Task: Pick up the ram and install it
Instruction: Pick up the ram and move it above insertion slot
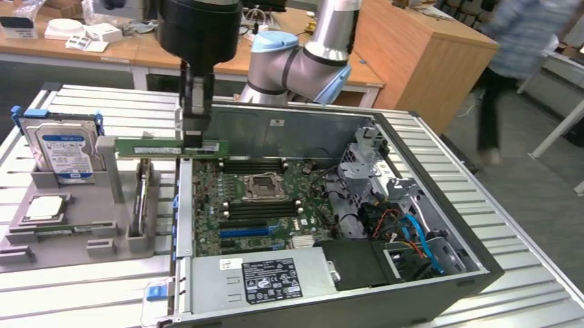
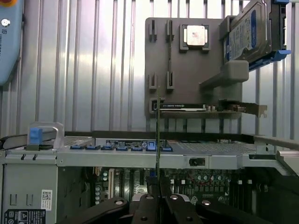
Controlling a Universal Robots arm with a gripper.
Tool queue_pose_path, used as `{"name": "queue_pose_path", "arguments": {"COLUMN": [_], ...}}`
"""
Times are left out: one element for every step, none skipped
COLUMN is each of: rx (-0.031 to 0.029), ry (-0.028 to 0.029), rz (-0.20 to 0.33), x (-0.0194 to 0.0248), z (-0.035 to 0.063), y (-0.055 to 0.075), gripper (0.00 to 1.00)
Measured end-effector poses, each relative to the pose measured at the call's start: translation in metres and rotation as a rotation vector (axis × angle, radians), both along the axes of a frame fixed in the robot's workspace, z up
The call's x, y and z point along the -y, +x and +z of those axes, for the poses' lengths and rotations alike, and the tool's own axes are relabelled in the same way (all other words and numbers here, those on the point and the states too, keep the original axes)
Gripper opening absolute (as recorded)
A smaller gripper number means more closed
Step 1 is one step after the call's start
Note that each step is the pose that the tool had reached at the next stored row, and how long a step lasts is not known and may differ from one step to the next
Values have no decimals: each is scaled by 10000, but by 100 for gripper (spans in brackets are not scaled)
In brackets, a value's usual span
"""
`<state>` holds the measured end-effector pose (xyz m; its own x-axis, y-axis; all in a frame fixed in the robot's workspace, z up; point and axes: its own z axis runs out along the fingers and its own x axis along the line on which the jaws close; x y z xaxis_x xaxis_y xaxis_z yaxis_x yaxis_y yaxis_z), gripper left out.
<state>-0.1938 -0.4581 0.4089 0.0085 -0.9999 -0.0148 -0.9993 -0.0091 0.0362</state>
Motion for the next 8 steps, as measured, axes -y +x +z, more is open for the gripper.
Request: {"name": "queue_pose_path", "arguments": {"rx": [0, 0, 0, 0, 0, 0, 0, 0], "ry": [0, 0, 0, 0, 0, 0, 0, 1], "rz": [1, 1, 1, 1, 1, 1, 1, 0], "x": [0, 0, 0, 0, 0, 0, 0, 0], "z": [0, 0, 0, 0, 0, 0, 0, 0], "y": [22, 43, 66, 89, 114, 138, 163, 189], "gripper": [12, 12, 12, 12, 12, 12, 12, 12]}}
